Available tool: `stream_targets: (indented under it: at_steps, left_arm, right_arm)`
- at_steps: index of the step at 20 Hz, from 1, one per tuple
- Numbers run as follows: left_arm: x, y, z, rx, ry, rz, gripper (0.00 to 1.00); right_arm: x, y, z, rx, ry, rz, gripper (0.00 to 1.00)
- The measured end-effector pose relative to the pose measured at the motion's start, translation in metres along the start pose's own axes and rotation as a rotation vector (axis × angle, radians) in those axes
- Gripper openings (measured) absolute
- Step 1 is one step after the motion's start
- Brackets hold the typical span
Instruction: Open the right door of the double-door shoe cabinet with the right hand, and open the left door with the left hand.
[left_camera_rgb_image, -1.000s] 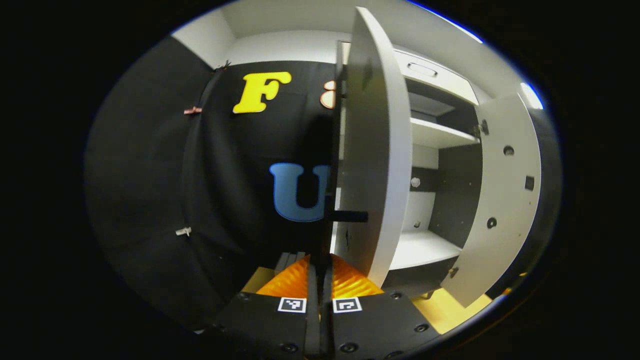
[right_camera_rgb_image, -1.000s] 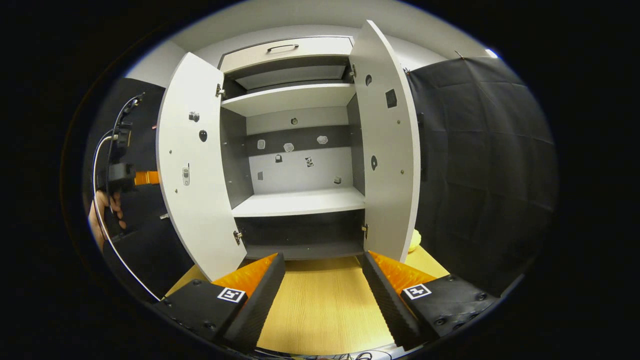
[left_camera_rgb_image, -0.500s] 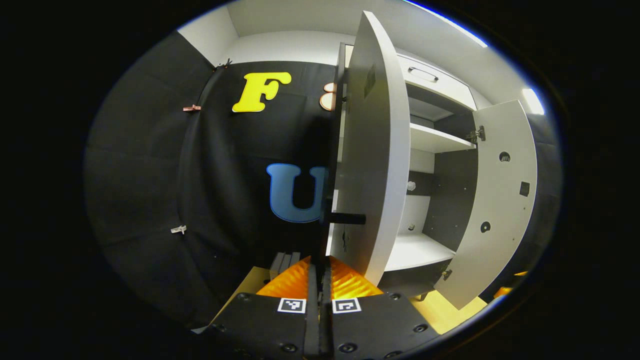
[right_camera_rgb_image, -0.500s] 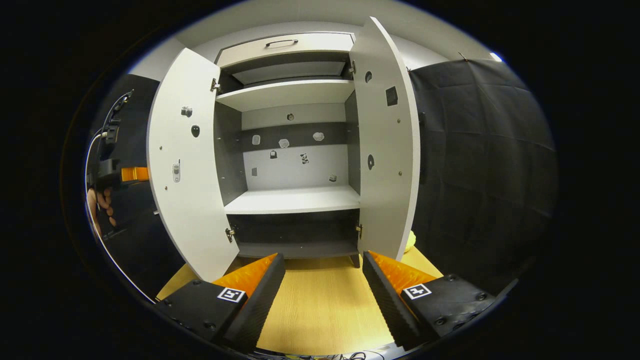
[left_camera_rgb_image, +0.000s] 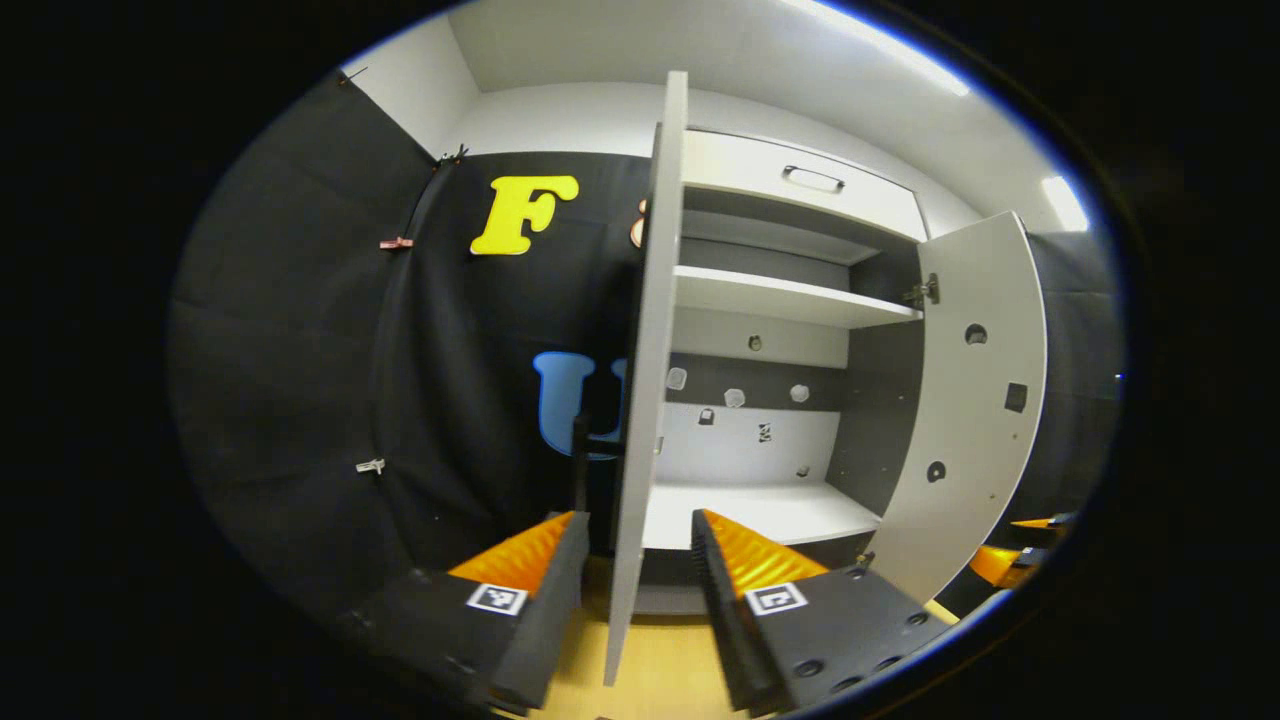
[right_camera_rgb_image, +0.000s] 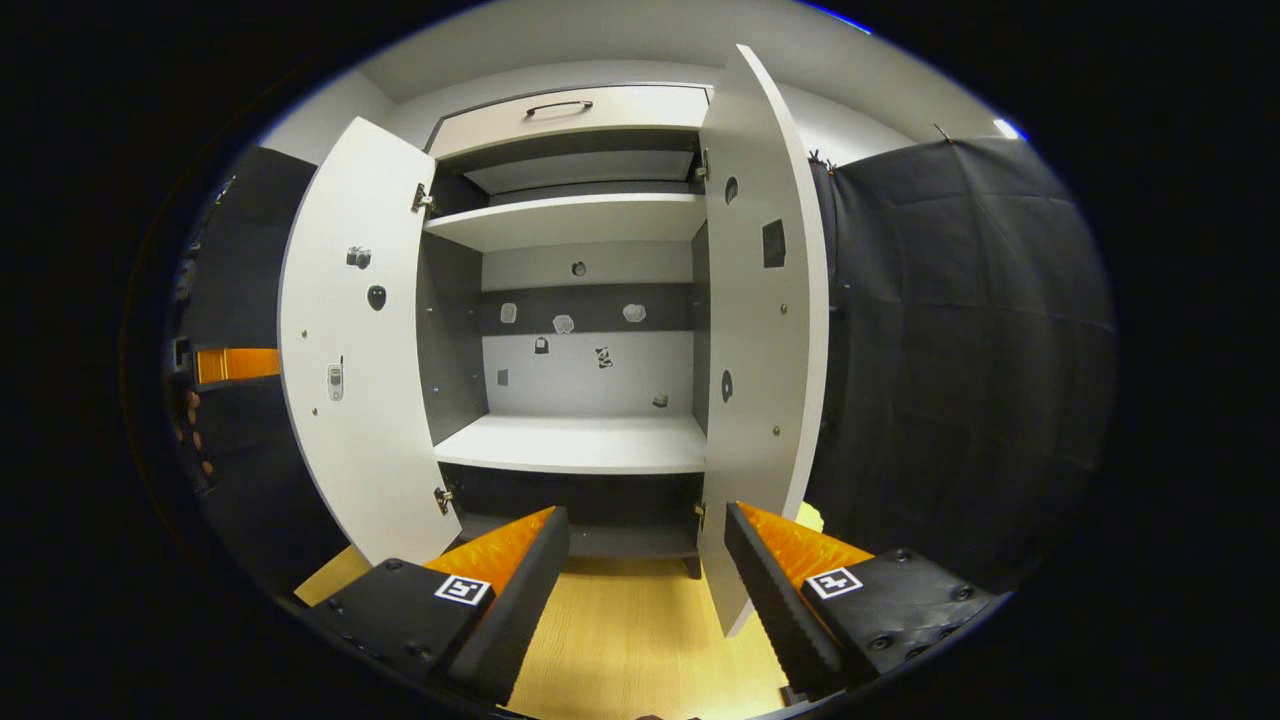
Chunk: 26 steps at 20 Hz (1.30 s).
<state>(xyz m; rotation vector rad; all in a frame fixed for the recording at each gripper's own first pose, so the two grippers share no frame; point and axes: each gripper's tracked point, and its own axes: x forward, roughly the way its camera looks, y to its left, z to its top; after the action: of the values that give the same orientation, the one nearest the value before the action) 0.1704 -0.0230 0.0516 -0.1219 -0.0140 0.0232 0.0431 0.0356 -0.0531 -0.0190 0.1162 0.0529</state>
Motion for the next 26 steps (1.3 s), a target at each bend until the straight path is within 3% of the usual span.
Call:
stream_targets:
  at_steps: [2,3,4,14,21,26]
  left_arm:
    - [-0.011,-0.019,0.008,-0.007,-0.021,-0.016,0.86]
    - [-0.015,-0.028,0.009,-0.015,-0.024,-0.023,0.85]
    - [-0.020,-0.037,0.009,-0.023,-0.027,-0.030,0.95]
    - [-0.050,-0.068,-0.036,0.019,0.028,0.016,0.95]
    - [-0.048,-0.071,-0.035,0.052,0.015,0.011,0.95]
    - [-0.040,-0.100,-0.032,0.118,0.003,-0.104,0.95]
  right_arm:
    - [0.002,-0.002,0.009,0.029,-0.009,0.011,0.99]
    - [0.001,-0.003,0.014,0.046,-0.015,0.018,0.99]
    - [0.000,-0.004,0.018,0.058,-0.019,0.023,1.00]
    - [-0.028,-0.033,0.018,0.078,-0.030,-0.005,0.98]
    - [-0.017,-0.036,0.031,0.029,-0.055,0.068,0.98]
    - [-0.018,-0.007,0.052,-0.069,-0.101,0.144,0.98]
